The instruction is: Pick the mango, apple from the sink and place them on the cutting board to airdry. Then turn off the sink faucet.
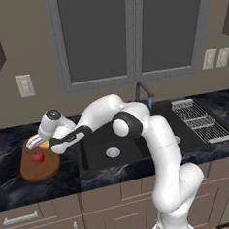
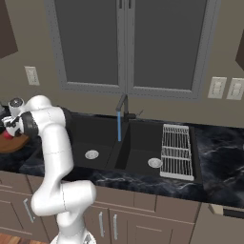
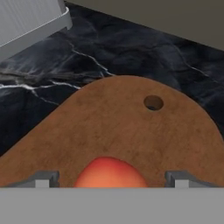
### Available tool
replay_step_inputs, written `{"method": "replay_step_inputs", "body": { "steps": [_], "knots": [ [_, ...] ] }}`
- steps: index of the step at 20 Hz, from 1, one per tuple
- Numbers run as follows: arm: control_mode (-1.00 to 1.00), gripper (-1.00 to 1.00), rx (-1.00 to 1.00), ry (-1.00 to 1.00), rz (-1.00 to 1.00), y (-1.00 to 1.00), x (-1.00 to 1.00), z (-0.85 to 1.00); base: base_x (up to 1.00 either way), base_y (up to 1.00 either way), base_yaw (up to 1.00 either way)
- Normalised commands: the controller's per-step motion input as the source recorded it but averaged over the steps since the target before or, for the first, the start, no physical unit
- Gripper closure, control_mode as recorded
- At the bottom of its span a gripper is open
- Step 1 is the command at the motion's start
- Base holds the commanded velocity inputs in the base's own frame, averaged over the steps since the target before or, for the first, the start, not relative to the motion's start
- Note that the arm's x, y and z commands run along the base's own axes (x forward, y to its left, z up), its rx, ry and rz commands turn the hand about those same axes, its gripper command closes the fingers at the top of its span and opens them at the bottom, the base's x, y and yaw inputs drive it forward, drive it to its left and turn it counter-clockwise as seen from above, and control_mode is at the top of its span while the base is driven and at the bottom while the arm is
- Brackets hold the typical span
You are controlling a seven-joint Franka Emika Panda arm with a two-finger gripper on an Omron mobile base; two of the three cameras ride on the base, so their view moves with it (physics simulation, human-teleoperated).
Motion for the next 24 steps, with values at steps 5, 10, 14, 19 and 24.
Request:
{"method": "replay_step_inputs", "body": {
  "steps": [5, 10, 14, 19, 24],
  "knots": [
    [-1.0, -1.0, 0.0, 0.0, 0.0, 0.0, 0.0, 0.05, 0.0, 0.0, 0.0],
    [-1.0, -1.0, 0.0, -0.02, 0.0, 0.0, 0.0, 0.26, 0.0, 0.0, 0.0],
    [-1.0, -1.0, 0.0, -0.05, 0.0, 0.0, -0.01, 0.36, 0.0, 0.0, 0.0],
    [-1.0, -1.0, 0.0, -0.06, 0.0, 0.0, -0.02, 0.36, 0.0, 0.0, 0.0],
    [-1.0, -1.0, 0.0, -0.11, 0.0, 0.0, -0.12, 0.32, 0.0, 0.0, 0.0]
  ]
}}
